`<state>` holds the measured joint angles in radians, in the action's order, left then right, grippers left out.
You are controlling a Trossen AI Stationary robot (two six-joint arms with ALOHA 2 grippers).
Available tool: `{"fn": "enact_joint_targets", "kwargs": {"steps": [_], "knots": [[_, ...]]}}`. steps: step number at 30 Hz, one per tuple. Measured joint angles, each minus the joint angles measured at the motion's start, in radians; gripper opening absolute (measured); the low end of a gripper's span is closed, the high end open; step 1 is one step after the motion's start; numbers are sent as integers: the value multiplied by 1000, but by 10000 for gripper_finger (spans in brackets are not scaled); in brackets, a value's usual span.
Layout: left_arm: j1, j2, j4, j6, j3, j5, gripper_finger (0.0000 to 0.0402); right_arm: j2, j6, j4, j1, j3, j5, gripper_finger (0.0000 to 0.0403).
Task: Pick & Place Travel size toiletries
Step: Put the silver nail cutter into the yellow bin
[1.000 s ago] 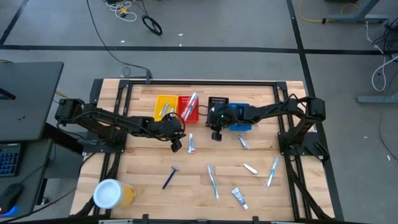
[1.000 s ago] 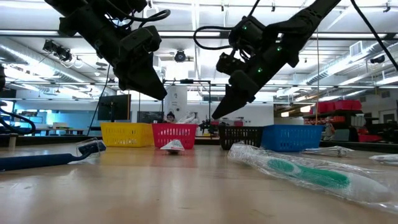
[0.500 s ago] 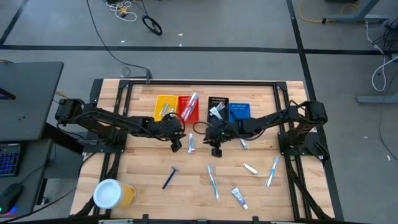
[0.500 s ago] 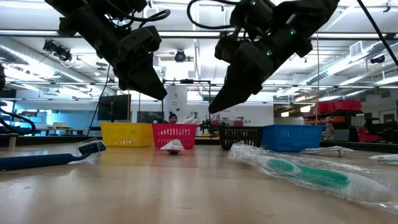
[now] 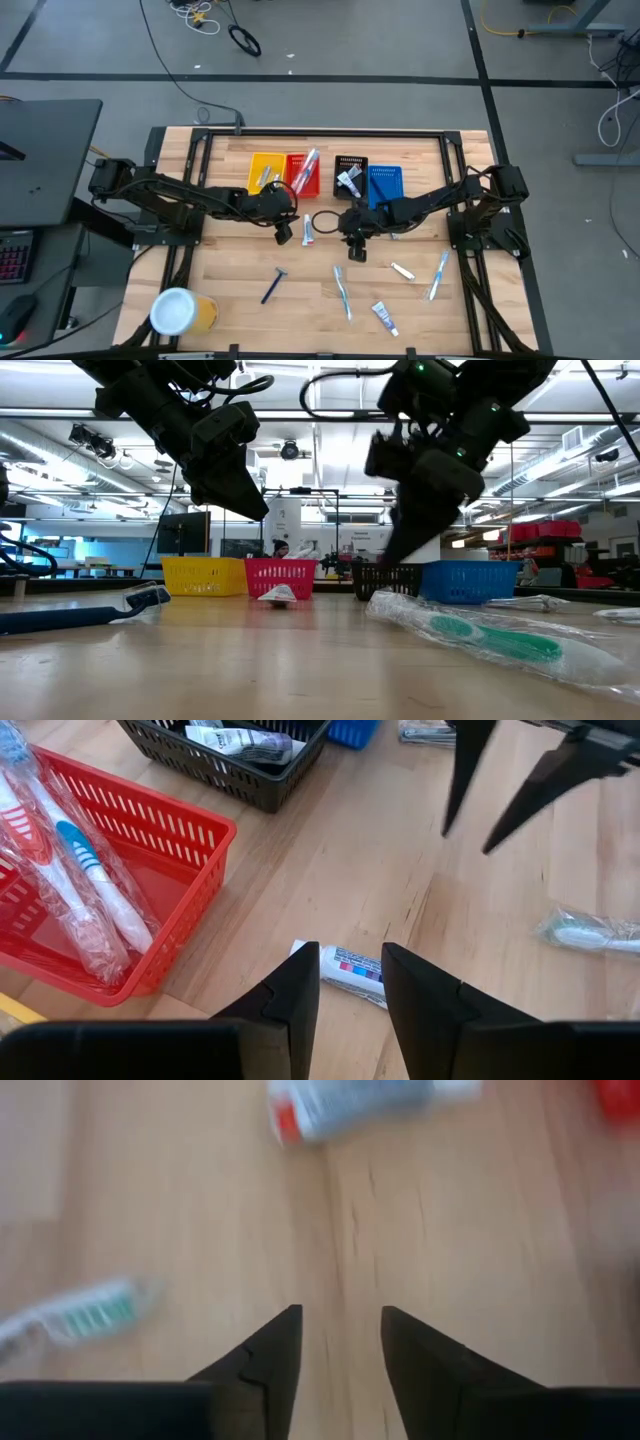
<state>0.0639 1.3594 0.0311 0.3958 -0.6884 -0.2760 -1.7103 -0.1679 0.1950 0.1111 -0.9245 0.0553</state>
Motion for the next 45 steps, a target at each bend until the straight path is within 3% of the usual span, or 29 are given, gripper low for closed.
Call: {"fn": "enact_joint_targets", "kwargs": {"steps": [5, 9, 14, 26, 34, 45], "knots": [[0, 0, 0, 0, 0, 0, 118, 0, -219, 208, 22, 0, 54, 166], [0, 0, 0, 0, 0, 0, 118, 0, -269, 298, 40, 0, 128, 167], [0, 0, 0, 0, 0, 0, 118, 28, -334, 375, 42, 0, 125, 167], [0, 0, -2, 0, 0, 0, 118, 138, -662, 720, 40, 0, 172, 167], [0, 0, -2, 0, 0, 0, 118, 142, -755, 772, 40, 0, 74, 167], [0, 0, -2, 0, 0, 0, 118, 142, -810, 726, 38, 0, 72, 167]]}}
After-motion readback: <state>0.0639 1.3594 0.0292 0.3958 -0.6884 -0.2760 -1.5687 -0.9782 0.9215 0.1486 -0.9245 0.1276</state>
